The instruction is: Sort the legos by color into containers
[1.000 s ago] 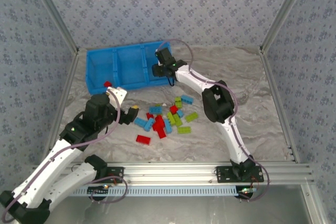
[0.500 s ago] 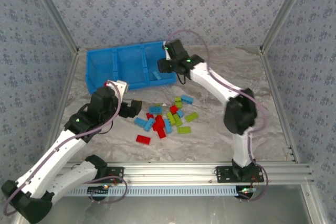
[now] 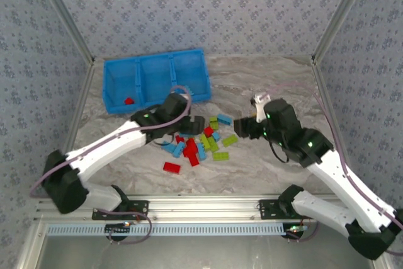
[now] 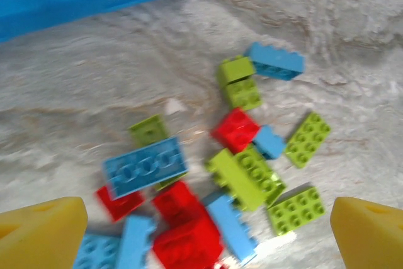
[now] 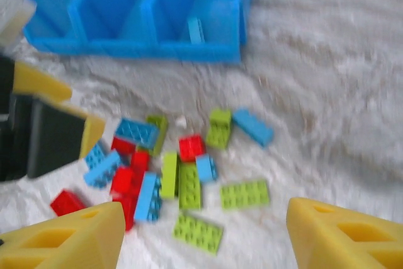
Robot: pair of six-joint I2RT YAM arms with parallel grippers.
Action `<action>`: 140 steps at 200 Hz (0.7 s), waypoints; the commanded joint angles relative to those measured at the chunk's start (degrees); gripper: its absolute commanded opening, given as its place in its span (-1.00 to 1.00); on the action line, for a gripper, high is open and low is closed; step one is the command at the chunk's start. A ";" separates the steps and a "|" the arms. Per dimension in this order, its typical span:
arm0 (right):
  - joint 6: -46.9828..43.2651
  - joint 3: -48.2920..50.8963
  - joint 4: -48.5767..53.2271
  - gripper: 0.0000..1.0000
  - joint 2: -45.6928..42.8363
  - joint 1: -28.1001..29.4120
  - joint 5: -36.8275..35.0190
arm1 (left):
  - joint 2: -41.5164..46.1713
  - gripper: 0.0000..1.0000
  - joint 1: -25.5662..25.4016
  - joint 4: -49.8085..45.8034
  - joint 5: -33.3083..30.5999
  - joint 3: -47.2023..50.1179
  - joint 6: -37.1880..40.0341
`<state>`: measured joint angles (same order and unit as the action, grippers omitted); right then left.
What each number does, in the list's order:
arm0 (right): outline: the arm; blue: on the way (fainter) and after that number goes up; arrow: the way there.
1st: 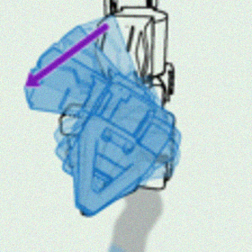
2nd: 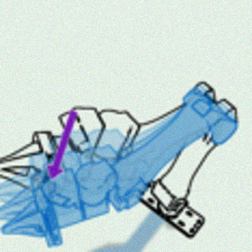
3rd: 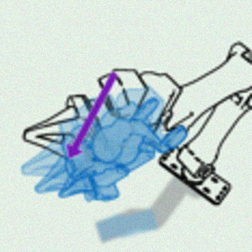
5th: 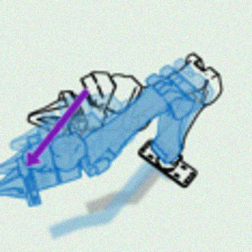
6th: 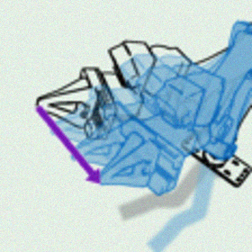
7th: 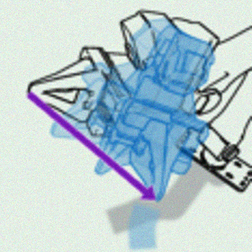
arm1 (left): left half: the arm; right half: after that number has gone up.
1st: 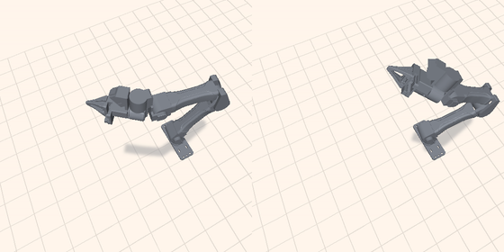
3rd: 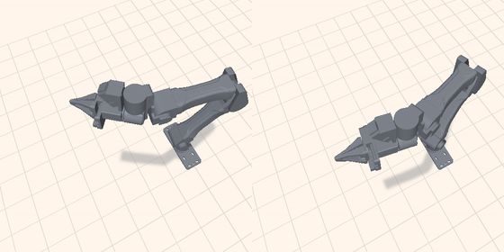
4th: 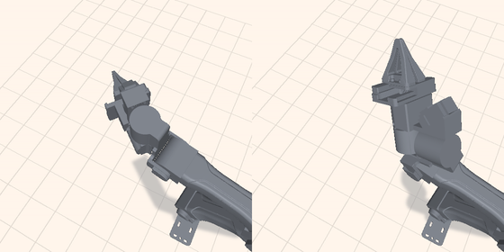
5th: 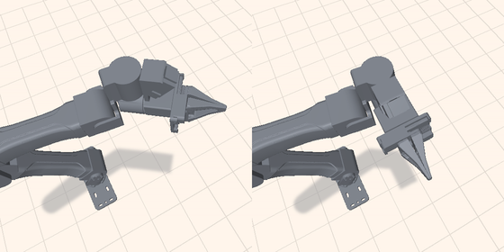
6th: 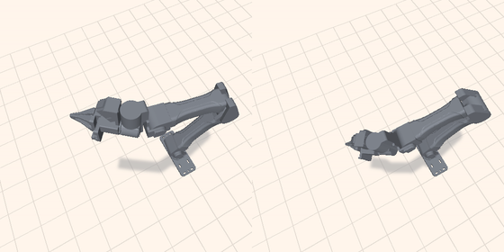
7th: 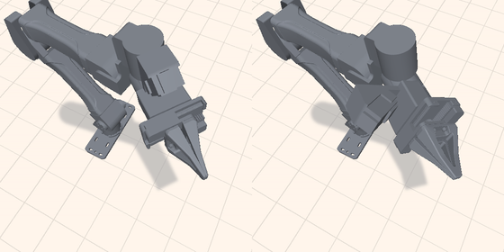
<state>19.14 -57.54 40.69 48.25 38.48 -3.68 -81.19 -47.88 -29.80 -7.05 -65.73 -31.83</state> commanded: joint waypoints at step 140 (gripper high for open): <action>8.10 3.13 10.32 0.62 -5.71 1.36 -4.51 | -42.12 0.19 1.50 -2.19 -0.49 -30.03 -4.44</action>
<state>26.20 -54.41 49.58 42.89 39.42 -6.74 -121.38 -47.16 -30.22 -8.36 -93.21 -36.67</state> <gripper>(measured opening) 0.810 0.626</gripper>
